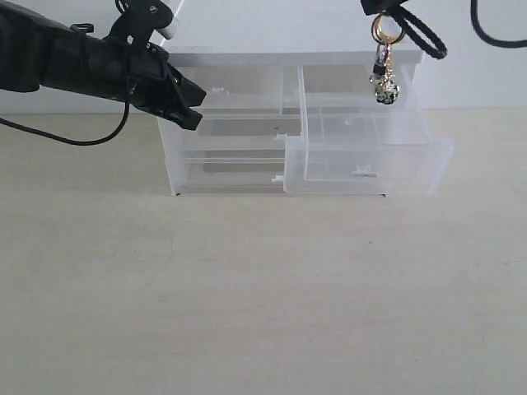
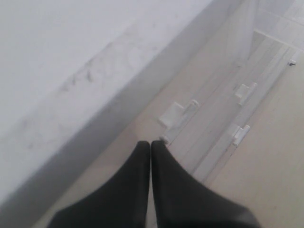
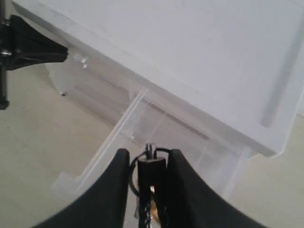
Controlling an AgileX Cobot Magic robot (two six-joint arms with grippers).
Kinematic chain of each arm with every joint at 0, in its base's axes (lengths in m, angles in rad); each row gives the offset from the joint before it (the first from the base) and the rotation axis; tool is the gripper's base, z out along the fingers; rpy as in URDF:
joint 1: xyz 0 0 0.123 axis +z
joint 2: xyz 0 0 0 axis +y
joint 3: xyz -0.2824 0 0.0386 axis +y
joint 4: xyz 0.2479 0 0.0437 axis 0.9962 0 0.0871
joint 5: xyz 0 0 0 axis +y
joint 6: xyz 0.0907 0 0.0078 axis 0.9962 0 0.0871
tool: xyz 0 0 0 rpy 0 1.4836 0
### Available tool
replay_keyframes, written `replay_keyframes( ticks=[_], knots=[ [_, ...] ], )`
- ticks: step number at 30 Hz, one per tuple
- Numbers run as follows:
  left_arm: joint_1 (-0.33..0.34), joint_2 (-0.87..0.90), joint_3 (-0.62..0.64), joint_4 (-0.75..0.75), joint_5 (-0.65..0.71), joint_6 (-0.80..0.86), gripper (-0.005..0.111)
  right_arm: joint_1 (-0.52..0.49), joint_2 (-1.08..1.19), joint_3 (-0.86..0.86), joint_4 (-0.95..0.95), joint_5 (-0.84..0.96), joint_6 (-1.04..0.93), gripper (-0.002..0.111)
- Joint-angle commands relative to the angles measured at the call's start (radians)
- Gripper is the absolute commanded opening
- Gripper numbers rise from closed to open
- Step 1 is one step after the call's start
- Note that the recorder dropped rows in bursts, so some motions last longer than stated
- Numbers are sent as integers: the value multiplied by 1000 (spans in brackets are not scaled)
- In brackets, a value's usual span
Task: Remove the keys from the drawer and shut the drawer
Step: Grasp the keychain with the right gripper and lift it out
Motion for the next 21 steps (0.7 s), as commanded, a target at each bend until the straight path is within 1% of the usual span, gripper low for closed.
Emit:
replay_keyframes(
  ticks=[1,4,6,8,10,18,21],
  knots=[
    [10,5,-38,-63,-187,-1,4,0,-46,-5,167,57,-63,0],
    [10,3,-38,-63,-187,-1,4,0,-58,11,236,92,-93,0],
    [10,3,-38,-63,-187,-1,4,0,-68,54,300,84,-139,0],
    [10,3,-38,-63,-187,-1,4,0,-69,136,436,59,-240,0],
    [10,3,-38,-52,-187,4,4,0,-69,180,493,39,-278,0],
    [10,-2,-36,-47,-172,1,4,0,-79,187,495,51,-290,0],
    [10,-10,-36,-47,-151,-3,4,35,-79,187,486,52,-290,0]
  ],
)
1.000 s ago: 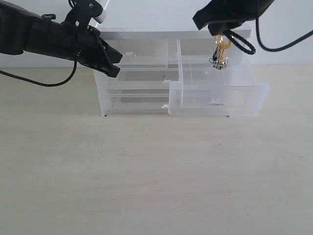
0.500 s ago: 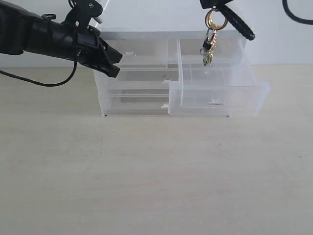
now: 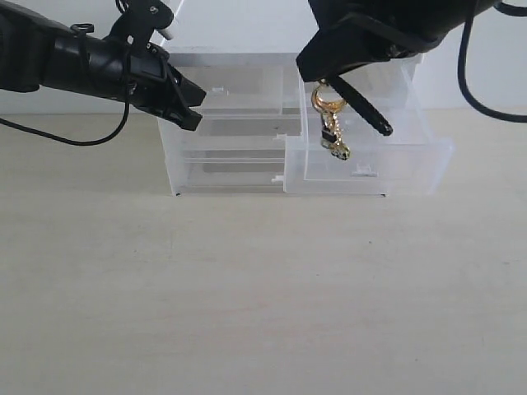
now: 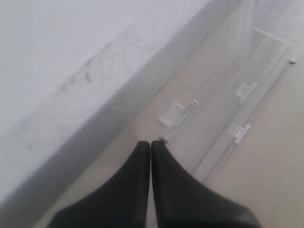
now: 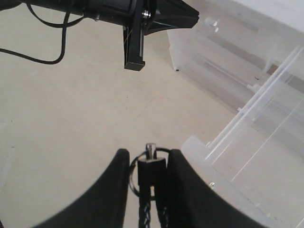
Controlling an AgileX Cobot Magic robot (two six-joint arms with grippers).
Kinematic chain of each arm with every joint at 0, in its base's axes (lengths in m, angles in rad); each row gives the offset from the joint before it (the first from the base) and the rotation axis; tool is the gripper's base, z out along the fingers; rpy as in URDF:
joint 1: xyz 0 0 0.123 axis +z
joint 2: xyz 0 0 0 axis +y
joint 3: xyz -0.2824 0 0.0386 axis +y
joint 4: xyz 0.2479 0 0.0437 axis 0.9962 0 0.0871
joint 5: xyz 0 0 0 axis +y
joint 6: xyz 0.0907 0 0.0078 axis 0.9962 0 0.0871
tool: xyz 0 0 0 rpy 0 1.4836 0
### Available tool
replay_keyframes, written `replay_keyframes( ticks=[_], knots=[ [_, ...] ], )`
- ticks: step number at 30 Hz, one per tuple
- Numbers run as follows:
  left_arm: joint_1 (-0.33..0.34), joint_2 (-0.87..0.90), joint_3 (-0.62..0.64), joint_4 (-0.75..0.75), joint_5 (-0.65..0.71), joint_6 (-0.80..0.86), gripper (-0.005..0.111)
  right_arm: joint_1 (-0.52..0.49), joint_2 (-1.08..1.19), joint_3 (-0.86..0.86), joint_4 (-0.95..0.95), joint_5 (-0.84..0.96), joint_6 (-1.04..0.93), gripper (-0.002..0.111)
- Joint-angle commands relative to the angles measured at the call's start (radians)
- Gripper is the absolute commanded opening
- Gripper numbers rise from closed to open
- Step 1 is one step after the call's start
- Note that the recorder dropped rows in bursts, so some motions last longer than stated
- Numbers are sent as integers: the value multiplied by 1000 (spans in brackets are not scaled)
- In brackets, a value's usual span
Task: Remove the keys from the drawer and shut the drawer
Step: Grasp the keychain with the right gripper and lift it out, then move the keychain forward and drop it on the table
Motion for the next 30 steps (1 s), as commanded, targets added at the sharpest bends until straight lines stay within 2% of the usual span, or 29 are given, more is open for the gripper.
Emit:
replay_keyframes(
  ticks=[1,8,15,24,30],
  knots=[
    [10,-15,-36,-51,-151,-15,4,54,-13,2,0,-10,-12,0],
    [10,-32,-7,-51,-150,-23,4,169,1,11,-144,-43,77,0],
    [10,-44,28,-51,-155,-23,4,169,8,155,-121,-112,69,0],
    [10,-134,87,-51,-153,-27,4,171,8,267,2,-170,1,0],
    [10,-199,142,-59,-138,-58,4,226,12,356,19,-303,-18,0]
  ],
)
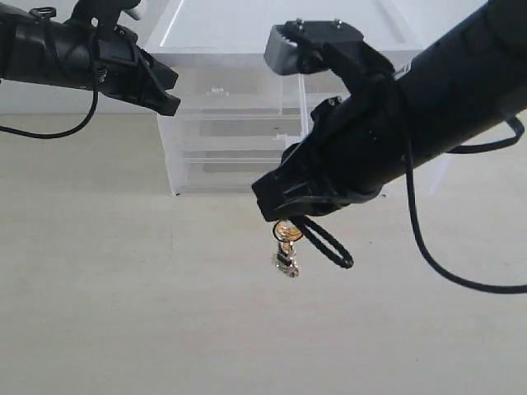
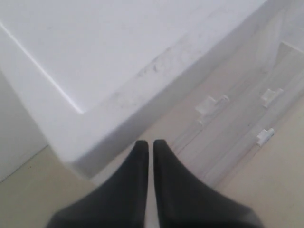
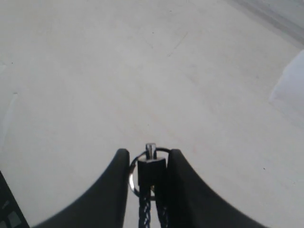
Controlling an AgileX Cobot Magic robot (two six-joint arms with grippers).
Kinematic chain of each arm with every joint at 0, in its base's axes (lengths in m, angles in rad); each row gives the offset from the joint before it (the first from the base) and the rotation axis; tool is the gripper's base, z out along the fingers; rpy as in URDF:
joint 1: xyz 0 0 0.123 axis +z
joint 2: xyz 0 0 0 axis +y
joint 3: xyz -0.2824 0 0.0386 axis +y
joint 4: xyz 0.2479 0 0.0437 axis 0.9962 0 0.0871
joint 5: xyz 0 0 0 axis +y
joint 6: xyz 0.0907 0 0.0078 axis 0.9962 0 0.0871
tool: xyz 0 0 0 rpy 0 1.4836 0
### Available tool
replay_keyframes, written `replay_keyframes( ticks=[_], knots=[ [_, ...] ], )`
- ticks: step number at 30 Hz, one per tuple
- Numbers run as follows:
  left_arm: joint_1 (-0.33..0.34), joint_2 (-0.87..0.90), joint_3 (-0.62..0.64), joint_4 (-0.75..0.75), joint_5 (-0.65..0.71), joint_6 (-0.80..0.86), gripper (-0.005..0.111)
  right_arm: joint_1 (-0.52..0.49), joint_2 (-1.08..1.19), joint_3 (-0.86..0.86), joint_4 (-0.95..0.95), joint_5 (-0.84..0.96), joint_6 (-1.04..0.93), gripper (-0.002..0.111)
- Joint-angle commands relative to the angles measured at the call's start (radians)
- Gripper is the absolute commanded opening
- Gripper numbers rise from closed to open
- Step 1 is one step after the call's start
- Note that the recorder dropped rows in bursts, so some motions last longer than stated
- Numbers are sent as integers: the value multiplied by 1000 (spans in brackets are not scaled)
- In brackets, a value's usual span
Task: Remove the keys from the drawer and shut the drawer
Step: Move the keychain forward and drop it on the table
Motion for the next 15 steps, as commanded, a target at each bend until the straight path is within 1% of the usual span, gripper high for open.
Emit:
replay_keyframes(
  ticks=[1,7,15],
  knots=[
    [8,-61,32,-29,-7,-45,4,30,0,64,18,-107,-19,0],
    [8,-112,69,-29,68,-77,4,30,0,134,18,-187,-19,0],
    [8,-172,105,-29,118,-103,4,30,0,147,20,-193,-22,0]
  ],
)
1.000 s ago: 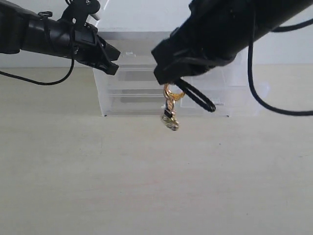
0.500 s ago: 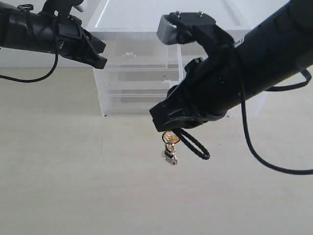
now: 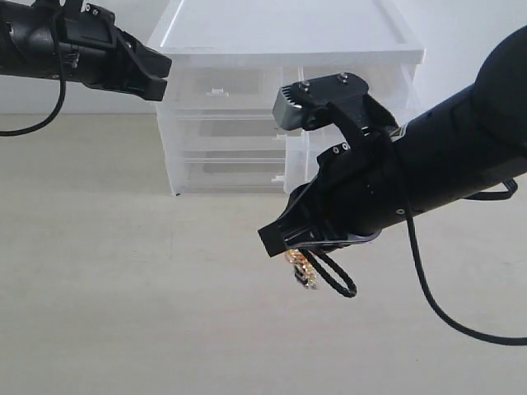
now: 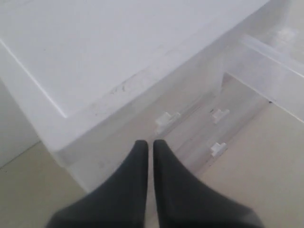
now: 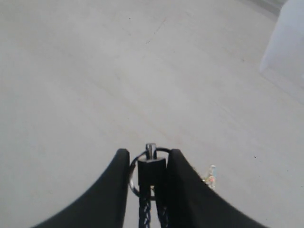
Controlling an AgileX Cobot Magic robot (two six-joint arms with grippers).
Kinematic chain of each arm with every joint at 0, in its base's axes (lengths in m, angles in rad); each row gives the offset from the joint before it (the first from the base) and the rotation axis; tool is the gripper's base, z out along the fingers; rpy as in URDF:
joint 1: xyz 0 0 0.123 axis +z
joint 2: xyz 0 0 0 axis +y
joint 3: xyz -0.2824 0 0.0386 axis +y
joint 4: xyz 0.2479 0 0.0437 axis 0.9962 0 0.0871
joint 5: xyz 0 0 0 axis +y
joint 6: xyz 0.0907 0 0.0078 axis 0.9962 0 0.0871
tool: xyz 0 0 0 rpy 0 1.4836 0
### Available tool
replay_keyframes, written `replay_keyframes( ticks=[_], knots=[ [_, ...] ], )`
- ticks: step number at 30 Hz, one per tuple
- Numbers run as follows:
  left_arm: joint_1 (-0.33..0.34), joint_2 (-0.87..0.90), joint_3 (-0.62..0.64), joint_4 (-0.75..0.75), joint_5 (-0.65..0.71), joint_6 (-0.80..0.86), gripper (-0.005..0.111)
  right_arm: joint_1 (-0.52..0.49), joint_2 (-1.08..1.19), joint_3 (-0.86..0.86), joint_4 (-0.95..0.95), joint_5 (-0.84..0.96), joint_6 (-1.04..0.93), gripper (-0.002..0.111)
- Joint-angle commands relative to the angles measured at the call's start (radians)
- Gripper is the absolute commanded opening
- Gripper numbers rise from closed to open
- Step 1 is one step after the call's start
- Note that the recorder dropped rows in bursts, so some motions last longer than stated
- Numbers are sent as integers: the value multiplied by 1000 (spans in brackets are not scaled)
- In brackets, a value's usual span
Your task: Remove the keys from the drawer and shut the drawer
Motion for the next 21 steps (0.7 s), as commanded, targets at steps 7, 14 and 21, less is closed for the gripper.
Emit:
replay_keyframes(
  ticks=[7,14,21],
  knots=[
    [0,-44,49,-4,40,-36,4,3,0,3,6,-45,-16,26],
    [0,-44,49,-4,87,-41,4,3,0,3,6,-71,-3,47],
    [0,-44,49,78,117,-88,4,3,0,3,6,-83,-3,47]
  ],
)
